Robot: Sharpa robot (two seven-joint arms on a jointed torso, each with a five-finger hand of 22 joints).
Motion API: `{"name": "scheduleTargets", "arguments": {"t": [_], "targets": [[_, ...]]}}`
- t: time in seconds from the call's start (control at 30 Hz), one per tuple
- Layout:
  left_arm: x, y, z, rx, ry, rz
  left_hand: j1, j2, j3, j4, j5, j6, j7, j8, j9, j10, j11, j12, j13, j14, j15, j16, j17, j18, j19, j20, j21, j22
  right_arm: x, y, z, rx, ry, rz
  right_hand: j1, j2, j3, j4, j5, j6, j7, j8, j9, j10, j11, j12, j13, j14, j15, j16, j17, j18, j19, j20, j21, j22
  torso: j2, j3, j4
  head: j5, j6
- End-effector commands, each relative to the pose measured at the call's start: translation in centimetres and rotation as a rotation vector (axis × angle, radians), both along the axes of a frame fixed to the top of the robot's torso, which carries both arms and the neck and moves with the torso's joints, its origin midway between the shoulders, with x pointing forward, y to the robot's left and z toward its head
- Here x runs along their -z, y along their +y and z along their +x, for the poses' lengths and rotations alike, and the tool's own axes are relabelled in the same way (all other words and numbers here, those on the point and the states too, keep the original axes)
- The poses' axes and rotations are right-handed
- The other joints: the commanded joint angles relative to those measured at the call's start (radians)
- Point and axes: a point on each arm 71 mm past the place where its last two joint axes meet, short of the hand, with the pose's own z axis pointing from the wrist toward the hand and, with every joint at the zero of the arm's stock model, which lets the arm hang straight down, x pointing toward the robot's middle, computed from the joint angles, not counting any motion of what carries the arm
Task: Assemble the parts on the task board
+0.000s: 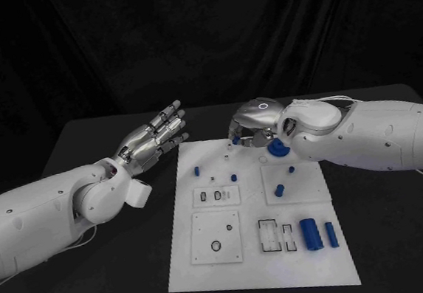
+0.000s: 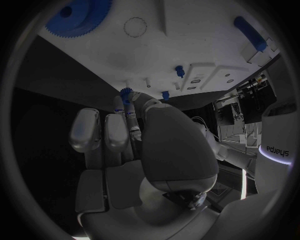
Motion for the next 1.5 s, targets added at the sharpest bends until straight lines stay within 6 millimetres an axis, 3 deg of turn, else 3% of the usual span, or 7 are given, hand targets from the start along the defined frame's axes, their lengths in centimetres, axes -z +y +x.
{"name": "scheduleTargets", "arguments": {"t": [0.03, 0.17, 0.4, 0.83, 0.97, 1.0, 1.5], "targets": [[-0.1, -0.1, 0.0, 0.000, -0.009, -0.008, 0.010, 0.000, 0.004, -0.012, 0.009, 0.009, 0.001, -0.002, 0.001, -0.001, -0.005, -0.008, -0.002, 0.001, 0.006, -0.004, -0.001, 0.010, -0.003, 0.004, -0.004, -0.001, 0.0, 0.2, 0.1, -0.002, -0.016, 0.013, -0.010, -0.002, -0.004, 0.004, -0.005, -0.007, 0.000, -0.005, -0.002, -0.007, 0.001, -0.002, -0.002, 0.006, 0.002, 0.003, 0.001, -0.013, 0.003, 0.001, 0.002, -0.001, 0.000, -0.0002, -0.0003, 0.001, -0.002], [0.0, -0.3, 0.0, 0.007, -0.004, -0.007, 0.013, 0.003, 0.007, -0.020, 0.014, 0.022, 0.018, 0.001, 0.003, -0.003, 0.012, -0.013, -0.003, 0.001, 0.007, -0.004, -0.001, 0.010, -0.003, 0.004, -0.004, -0.001, 0.3, 0.4, 0.3, 0.001, -0.017, 0.013, -0.010, -0.002, -0.005, 0.005, -0.006, -0.007, 0.000, -0.006, -0.002, -0.008, 0.002, -0.002, -0.003, 0.006, 0.002, 0.004, 0.001, -0.013, 0.003, 0.001, 0.003, 0.000, 0.000, 0.0004, 0.0041, 0.000, -0.002], [0.0, -0.3, 0.0, 0.009, 0.000, -0.005, 0.015, 0.006, 0.009, -0.025, 0.019, 0.031, 0.032, 0.003, 0.005, -0.003, 0.013, -0.013, -0.002, 0.001, 0.008, -0.004, -0.001, 0.010, -0.003, 0.005, -0.004, -0.001, 0.6, 0.8, 0.5, 0.001, -0.017, 0.011, -0.010, -0.001, -0.004, 0.005, -0.007, -0.009, 0.000, -0.007, -0.003, -0.009, 0.002, -0.002, -0.005, 0.006, 0.002, 0.003, 0.001, -0.013, 0.003, 0.001, 0.002, -0.001, 0.001, 0.0000, 0.0000, 0.004, -0.005], [0.1, -0.4, 0.1, 0.018, 0.007, -0.003, 0.019, 0.015, 0.015, -0.036, 0.030, 0.049, 0.059, 0.007, 0.008, -0.004, 0.024, -0.015, -0.003, 0.001, 0.009, -0.004, -0.001, 0.010, -0.002, 0.007, -0.003, -0.001, 1.0, 1.3, 1.1, 0.011, -0.014, -0.001, -0.013, 0.000, -0.006, 0.011, -0.034, -0.015, 0.001, -0.016, -0.006, -0.018, 0.005, -0.002, -0.020, 0.003, 0.005, -0.001, -0.003, -0.013, 0.000, 0.003, -0.001, 0.000, 0.000, 0.0001, -0.0004, 0.001, -0.013], [0.1, -0.5, 0.1, 0.023, 0.011, -0.003, 0.023, 0.019, 0.019, -0.057, 0.044, 0.094, 0.125, 0.022, 0.015, -0.003, 0.010, -0.015, -0.002, 0.001, 0.010, -0.004, -0.001, 0.010, -0.002, 0.009, -0.003, -0.001, 1.2, 1.5, 1.2, 0.012, -0.004, -0.009, -0.013, 0.000, -0.007, 0.013, -0.040, -0.017, 0.001, -0.018, -0.007, -0.020, 0.005, -0.002, -0.023, 0.002, 0.005, -0.003, -0.005, -0.012, -0.001, 0.003, -0.003, 0.000, 0.000, 0.0006, 0.0011, -0.001, -0.014], [0.1, -0.5, 0.1, 0.025, 0.011, -0.003, 0.023, 0.019, 0.020, -0.059, 0.046, 0.098, 0.128, 0.023, 0.016, -0.003, 0.010, -0.015, -0.002, 0.001, 0.010, -0.004, -0.001, 0.010, -0.002, 0.009, -0.003, -0.001, 1.3, 1.6, 1.2, 0.012, 0.000, -0.011, -0.014, 0.000, -0.007, 0.013, -0.041, -0.018, 0.001, -0.019, -0.007, -0.021, 0.006, -0.002, -0.025, 0.002, 0.005, -0.003, -0.004, -0.013, -0.001, 0.003, -0.003, 0.000, 0.000, 0.0004, 0.0004, 0.000, -0.016], [0.1, -0.7, 0.1, 0.033, 0.010, -0.008, 0.026, 0.022, 0.024, -0.070, 0.060, 0.117, 0.140, 0.031, 0.019, -0.003, 0.015, -0.014, -0.002, 0.001, 0.011, -0.004, -0.001, 0.010, -0.001, 0.010, -0.002, 0.000, 2.0, 1.9, 1.1, 0.017, 0.029, -0.031, -0.021, 0.000, -0.011, 0.023, -0.064, -0.030, 0.004, -0.028, -0.012, -0.034, 0.009, -0.002, -0.038, -0.003, 0.009, -0.008, -0.010, -0.011, -0.007, 0.006, -0.011, -0.003, 0.000, 0.0003, -0.0004, -0.003, -0.025]]}}
